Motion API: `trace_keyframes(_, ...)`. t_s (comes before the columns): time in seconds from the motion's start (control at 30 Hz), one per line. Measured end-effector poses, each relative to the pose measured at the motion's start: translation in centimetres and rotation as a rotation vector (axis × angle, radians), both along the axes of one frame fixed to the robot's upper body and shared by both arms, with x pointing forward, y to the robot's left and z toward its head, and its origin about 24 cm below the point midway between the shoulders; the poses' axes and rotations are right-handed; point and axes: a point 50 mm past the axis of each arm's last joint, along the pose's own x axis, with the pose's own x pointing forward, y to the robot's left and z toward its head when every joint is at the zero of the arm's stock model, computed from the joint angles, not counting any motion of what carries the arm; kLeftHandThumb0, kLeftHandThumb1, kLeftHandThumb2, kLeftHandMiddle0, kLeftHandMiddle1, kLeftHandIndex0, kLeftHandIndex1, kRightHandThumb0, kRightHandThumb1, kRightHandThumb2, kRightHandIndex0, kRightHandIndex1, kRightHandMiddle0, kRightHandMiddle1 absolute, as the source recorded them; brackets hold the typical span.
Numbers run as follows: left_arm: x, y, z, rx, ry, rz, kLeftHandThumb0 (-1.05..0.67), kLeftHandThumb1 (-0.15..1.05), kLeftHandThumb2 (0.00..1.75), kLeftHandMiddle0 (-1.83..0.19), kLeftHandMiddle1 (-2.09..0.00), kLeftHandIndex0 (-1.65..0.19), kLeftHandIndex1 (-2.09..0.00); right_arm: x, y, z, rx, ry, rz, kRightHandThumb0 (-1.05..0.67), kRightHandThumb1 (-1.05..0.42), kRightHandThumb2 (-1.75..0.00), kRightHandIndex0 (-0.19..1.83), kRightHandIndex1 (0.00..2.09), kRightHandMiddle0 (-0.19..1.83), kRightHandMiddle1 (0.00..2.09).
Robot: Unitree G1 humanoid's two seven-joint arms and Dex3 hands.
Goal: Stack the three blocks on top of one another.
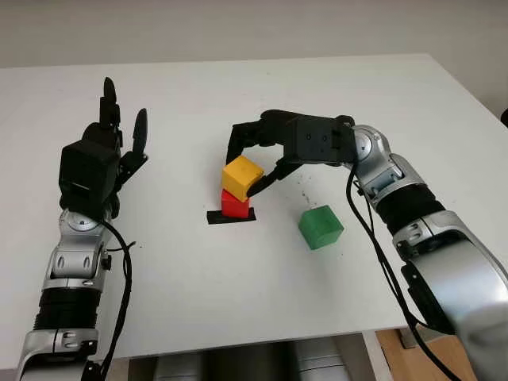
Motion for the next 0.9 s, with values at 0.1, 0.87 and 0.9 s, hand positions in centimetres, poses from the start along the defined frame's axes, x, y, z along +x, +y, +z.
trace_keyframes(0.1, 0.00, 0.00, 0.00, -0.002, 0.000, 0.000, -0.83, 1.05, 0.65, 0.19, 0.00, 0.19, 0.00, 0.04, 0.11, -0.02, 0.002, 0.004, 0.000, -0.43, -0.91, -0.05, 0.34, 0.05, 0.37, 1.69)
trace_keyframes(0.87, 0.00, 0.00, 0.01, -0.004, -0.002, 0.001, -0.84, 1.05, 0.65, 0.19, 0.00, 0.19, 0.00, 0.04, 0.21, 0.00, -0.023, 0.007, 0.010, -0.55, -0.90, -0.05, 0.22, 0.02, 0.17, 1.06)
trace_keyframes(0.9, -0.01, 0.00, 0.01, -0.003, -0.003, 0.002, -0.84, 1.05, 0.65, 0.19, 0.00, 0.19, 0.00, 0.05, 0.15, -0.04, -0.037, 0.011, 0.010, -0.60, -0.89, -0.05, 0.15, 0.02, 0.15, 0.78)
